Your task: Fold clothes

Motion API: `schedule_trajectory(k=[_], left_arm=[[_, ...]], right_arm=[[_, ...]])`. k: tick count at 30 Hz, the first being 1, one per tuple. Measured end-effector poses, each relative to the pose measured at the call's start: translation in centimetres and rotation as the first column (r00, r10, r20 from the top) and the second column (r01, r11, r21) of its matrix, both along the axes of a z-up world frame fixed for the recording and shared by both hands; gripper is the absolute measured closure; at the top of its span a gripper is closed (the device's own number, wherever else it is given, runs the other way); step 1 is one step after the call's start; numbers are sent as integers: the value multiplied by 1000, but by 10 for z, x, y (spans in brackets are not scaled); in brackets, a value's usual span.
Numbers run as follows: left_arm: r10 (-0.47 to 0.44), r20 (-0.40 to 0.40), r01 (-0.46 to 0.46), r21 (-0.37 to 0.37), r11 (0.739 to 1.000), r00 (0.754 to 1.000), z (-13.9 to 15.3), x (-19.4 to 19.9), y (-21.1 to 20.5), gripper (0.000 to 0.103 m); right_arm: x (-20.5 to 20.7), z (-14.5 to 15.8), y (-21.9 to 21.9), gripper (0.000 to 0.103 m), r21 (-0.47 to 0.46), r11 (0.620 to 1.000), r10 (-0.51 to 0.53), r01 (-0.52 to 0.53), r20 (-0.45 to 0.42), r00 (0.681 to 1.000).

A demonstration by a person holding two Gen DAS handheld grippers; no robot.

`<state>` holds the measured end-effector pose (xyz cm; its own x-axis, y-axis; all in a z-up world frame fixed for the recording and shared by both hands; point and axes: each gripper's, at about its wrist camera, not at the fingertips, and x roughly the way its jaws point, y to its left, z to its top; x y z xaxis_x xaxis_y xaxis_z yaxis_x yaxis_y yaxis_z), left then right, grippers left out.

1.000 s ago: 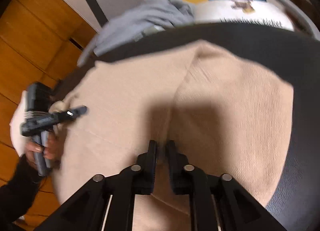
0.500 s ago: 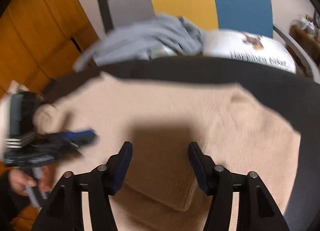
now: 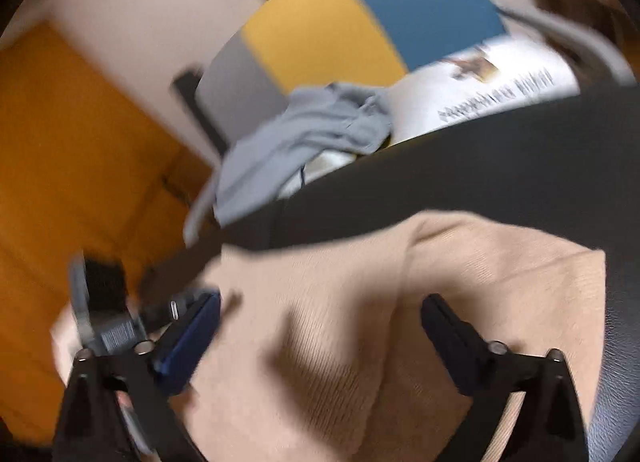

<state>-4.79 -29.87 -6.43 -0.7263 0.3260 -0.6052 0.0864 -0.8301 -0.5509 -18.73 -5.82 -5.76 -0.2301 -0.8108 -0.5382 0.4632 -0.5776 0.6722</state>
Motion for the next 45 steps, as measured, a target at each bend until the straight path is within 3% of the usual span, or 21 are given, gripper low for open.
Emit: schedule_trajectory(k=[4, 7, 9, 10, 12, 15, 17, 19, 22, 25, 27, 30, 31, 34, 35, 37, 39, 42, 45], left_arm=[[-112, 3, 112, -47, 993, 994, -7, -13, 39, 77], [-187, 60, 190, -65, 980, 981, -25, -17, 59, 77], [-195, 57, 200, -107, 974, 979, -34, -9, 66, 83], [-193, 55, 198, -106, 975, 980, -35, -7, 66, 83], [-182, 58, 187, -82, 979, 982, -36, -6, 64, 83], [-175, 55, 179, -68, 982, 983, -34, -3, 63, 84], [-169, 54, 171, -47, 984, 984, -31, -3, 61, 84], [-153, 32, 153, 4, 988, 988, -23, 5, 47, 77], [-72, -28, 73, 34, 997, 997, -12, 14, 13, 76], [-1, -47, 4, 71, 997, 999, -3, 13, -26, 75], [32, -21, -30, 76, 997, 999, -5, 5, -50, 73], [83, 82, -86, 37, 996, 993, -22, -11, -75, 73], [94, 117, -97, 23, 995, 989, -32, -14, -80, 80], [132, 120, -138, 43, 990, 984, -41, -15, -85, 90], [152, 119, -159, 47, 986, 981, -41, -13, -84, 89], [188, 102, -193, 36, 981, 977, -33, -4, -76, 77], [211, 66, -213, 22, 977, 975, -19, 18, -66, 72], [212, 12, -213, 58, 975, 977, -1, 80, -55, 67], [231, 27, -231, 38, 972, 973, 6, 151, -53, 66]], right_arm=[[-39, -16, -4, 0, -105, 994, 7, 9, 152, 988], [-57, -29, -27, 0, -91, 995, 66, -44, 249, 966], [-67, -29, -38, 0, -54, 998, 53, -42, 229, 972], [-74, -26, -36, 0, -68, 998, 17, -3, 204, 979], [-89, -31, -25, 0, -122, 987, -74, 106, 237, 969], [-97, -35, -17, 0, -116, 980, -129, 163, 254, 958], [-90, -24, -19, 0, -56, 987, -134, 149, 214, 968], [-76, -10, -21, 0, -30, 992, -120, 126, 155, 981], [-46, 14, -33, 0, -69, 997, -27, 33, 91, 995], [-16, 18, -56, 0, -41, 996, 84, -82, 60, 995], [3, 11, -71, 0, 20, 992, 121, -122, 45, 992], [23, -10, -76, 0, 119, 986, 117, -118, 17, 993], [30, -13, -77, 0, 140, 983, 120, -116, -23, 992], [51, -17, -80, 0, 190, 975, 152, -116, -189, 970], [55, -17, -80, 0, 204, 972, 158, -113, -217, 963], [56, -15, -77, 0, 221, 969, 158, -106, -231, 960], [56, -17, -74, 0, 218, 970, 154, -104, -230, 961], [50, -19, -66, 0, 180, 978, 143, -104, -217, 966], [46, -20, -64, 0, 161, 982, 136, -103, -210, 968]])
